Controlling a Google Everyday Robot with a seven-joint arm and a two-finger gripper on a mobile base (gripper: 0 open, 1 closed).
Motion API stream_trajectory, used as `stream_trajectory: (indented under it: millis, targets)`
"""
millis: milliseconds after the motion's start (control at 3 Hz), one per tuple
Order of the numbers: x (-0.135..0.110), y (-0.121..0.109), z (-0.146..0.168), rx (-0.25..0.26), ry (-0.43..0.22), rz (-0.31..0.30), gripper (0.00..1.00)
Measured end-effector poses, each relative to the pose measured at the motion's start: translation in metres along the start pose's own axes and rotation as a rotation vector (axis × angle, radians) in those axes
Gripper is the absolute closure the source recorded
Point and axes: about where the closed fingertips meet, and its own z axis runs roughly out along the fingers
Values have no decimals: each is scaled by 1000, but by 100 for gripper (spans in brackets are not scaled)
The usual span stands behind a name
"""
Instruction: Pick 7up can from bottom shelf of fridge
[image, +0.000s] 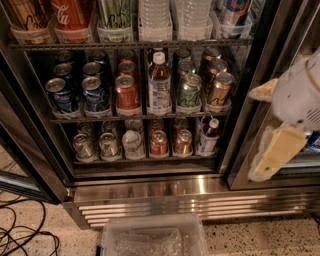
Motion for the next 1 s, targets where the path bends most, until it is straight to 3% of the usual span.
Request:
stream_trajectory:
  millis: [667,1000]
  targets:
    - [-52,63,104,-87,-328,-57,0]
    - [-82,85,137,-94,-479,-55,0]
